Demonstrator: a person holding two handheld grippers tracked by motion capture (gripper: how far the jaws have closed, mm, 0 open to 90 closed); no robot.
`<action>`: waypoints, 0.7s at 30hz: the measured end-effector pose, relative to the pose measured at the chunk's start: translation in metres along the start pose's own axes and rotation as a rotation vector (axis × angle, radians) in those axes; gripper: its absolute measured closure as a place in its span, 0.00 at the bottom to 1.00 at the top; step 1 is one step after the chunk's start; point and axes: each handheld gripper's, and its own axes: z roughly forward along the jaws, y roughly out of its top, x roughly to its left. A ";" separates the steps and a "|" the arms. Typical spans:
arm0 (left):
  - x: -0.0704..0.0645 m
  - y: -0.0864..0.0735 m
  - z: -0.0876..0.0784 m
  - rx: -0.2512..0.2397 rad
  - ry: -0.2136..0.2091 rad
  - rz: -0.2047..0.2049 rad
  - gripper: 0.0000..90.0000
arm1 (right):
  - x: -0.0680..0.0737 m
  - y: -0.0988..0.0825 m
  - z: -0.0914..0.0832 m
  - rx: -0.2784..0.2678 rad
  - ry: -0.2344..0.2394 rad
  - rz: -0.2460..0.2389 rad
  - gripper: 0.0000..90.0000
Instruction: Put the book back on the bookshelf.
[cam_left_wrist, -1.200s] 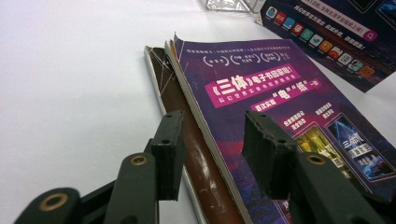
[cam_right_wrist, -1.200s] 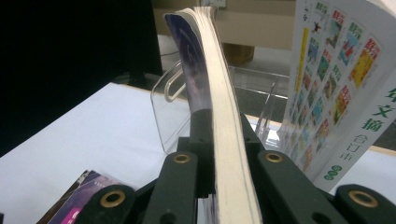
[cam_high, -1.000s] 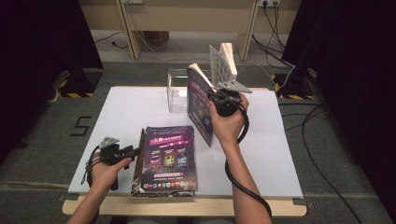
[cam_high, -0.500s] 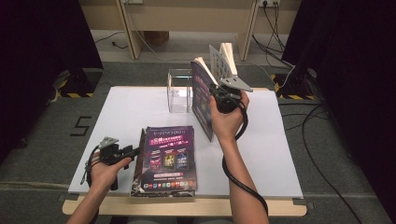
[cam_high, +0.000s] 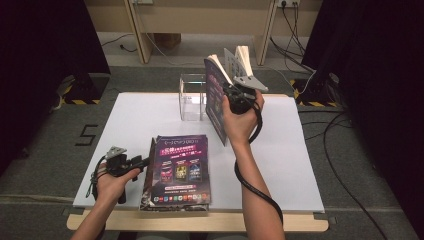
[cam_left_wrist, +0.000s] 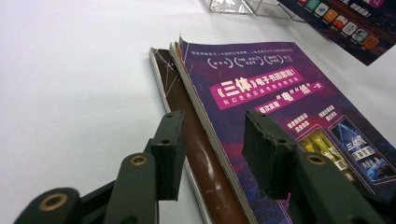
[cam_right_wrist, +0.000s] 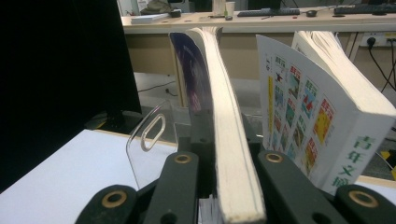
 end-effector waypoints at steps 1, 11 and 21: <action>0.000 0.000 0.000 0.000 0.001 -0.001 0.64 | 0.000 0.002 0.003 0.003 -0.001 0.003 0.92; 0.001 0.000 0.000 0.000 0.002 -0.002 0.64 | 0.001 0.005 0.013 -0.002 -0.008 0.006 0.92; 0.001 0.000 0.000 -0.003 0.007 0.006 0.63 | -0.001 0.009 0.019 -0.003 -0.017 0.008 0.92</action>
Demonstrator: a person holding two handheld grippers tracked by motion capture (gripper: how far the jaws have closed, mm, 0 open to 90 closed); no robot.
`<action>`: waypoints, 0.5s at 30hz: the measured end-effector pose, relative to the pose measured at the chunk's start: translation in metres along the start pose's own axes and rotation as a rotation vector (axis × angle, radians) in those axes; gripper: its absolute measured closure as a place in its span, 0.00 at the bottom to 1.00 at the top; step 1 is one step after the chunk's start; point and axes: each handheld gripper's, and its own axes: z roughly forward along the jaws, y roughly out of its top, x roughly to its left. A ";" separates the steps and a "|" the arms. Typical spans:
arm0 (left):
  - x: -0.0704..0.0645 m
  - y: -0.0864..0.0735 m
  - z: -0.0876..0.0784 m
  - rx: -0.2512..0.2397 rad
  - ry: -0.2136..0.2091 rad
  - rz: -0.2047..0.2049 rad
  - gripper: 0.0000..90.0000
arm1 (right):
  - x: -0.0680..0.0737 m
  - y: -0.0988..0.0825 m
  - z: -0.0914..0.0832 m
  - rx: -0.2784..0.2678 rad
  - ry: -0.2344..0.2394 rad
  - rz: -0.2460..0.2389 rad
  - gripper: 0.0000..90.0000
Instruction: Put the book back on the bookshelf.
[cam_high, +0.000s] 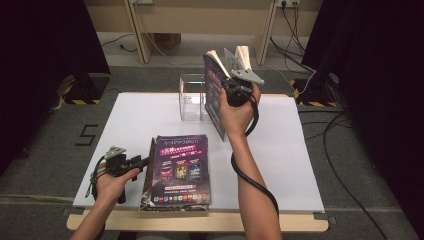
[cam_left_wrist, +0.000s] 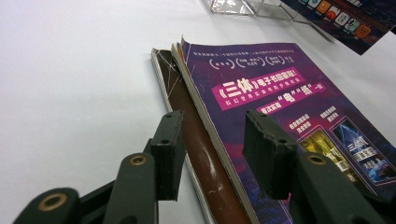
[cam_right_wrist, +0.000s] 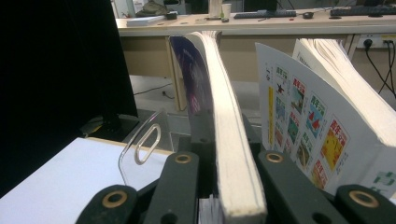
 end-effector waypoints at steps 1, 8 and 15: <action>0.000 0.000 0.000 -0.001 0.003 0.003 0.63 | 0.000 0.000 0.001 -0.001 0.001 0.000 0.92; 0.001 0.000 0.000 0.000 0.004 -0.001 0.63 | 0.000 0.001 0.008 0.001 -0.006 -0.003 0.92; 0.001 0.000 -0.001 -0.002 0.004 -0.002 0.64 | -0.001 0.003 0.012 0.000 -0.010 0.000 0.92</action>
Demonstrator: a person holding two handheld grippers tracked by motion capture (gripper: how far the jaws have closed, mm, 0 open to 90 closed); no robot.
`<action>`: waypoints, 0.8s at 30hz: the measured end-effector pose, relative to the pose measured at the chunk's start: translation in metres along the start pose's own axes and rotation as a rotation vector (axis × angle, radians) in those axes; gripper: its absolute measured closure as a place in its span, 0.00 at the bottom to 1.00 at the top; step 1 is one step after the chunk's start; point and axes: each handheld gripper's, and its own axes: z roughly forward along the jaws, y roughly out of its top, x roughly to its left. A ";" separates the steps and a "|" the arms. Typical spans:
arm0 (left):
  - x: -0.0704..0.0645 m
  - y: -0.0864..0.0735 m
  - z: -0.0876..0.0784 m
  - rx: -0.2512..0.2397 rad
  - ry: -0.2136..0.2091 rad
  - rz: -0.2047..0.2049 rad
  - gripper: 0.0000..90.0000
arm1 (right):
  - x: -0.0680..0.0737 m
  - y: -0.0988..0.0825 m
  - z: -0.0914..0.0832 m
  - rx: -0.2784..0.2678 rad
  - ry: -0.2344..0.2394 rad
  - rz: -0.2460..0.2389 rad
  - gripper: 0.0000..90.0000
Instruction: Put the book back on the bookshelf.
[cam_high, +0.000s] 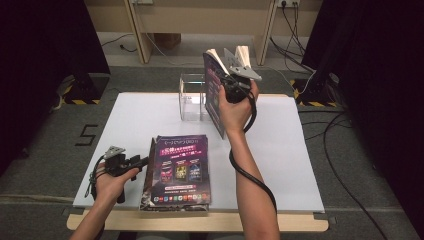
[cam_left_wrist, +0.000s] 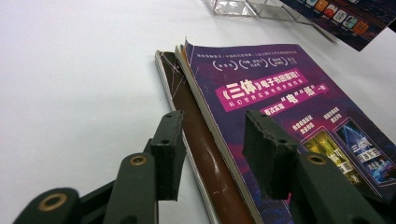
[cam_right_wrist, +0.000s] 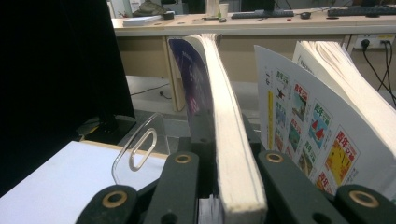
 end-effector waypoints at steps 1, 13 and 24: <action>0.000 0.000 0.000 0.000 0.000 0.000 0.64 | 0.000 0.001 0.001 -0.003 -0.004 0.000 0.92; 0.001 -0.001 0.000 0.005 0.001 0.000 0.64 | -0.002 0.002 0.008 0.000 -0.019 -0.002 0.92; 0.001 -0.001 0.001 0.003 -0.001 0.000 0.64 | -0.004 0.002 0.014 -0.001 -0.031 0.003 0.92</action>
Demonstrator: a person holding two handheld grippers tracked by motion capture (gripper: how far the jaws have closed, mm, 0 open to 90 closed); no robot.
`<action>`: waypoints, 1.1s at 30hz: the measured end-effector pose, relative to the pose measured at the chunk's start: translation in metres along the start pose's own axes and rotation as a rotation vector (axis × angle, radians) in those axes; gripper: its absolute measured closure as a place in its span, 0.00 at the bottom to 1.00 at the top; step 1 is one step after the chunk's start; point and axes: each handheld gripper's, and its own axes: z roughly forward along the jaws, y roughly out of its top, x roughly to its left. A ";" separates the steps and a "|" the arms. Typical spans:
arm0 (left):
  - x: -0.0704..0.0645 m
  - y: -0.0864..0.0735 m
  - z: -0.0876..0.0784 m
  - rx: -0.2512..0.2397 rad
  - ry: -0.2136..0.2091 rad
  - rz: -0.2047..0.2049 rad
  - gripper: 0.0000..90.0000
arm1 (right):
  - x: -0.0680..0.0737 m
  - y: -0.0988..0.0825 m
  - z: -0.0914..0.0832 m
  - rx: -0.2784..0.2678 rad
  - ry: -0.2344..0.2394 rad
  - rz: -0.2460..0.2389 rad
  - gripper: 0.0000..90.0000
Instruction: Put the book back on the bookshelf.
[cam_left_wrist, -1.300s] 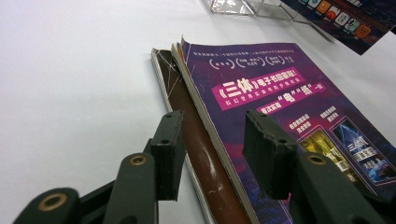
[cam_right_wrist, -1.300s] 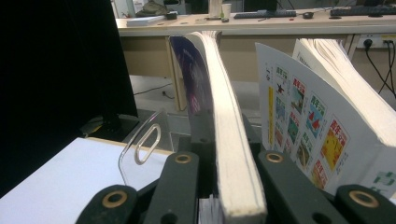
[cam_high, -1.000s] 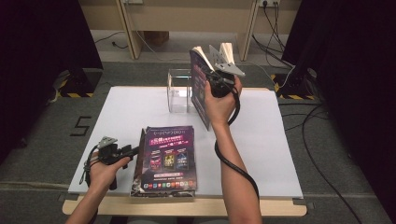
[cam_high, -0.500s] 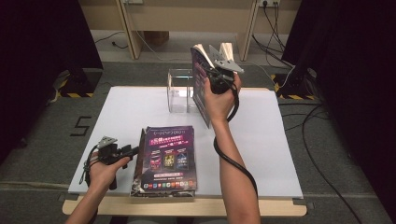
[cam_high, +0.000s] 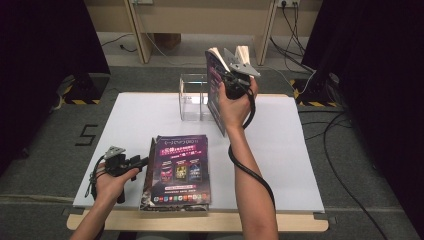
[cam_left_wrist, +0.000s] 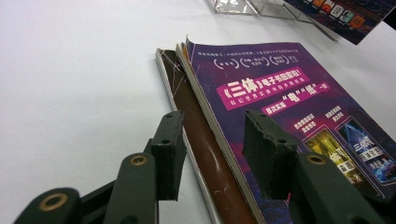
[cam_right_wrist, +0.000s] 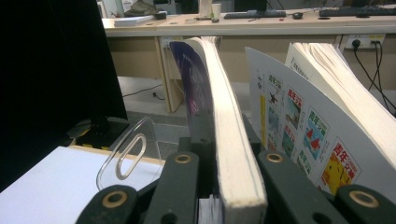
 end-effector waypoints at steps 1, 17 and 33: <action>0.000 0.000 0.000 0.001 0.001 0.002 0.64 | 0.000 0.000 0.001 -0.001 -0.002 -0.006 0.92; 0.001 0.000 0.000 0.000 0.002 0.001 0.64 | 0.000 0.004 0.009 0.001 -0.007 0.000 0.92; 0.001 0.000 0.000 -0.002 0.003 -0.002 0.64 | -0.002 0.007 0.019 -0.002 -0.024 0.007 0.92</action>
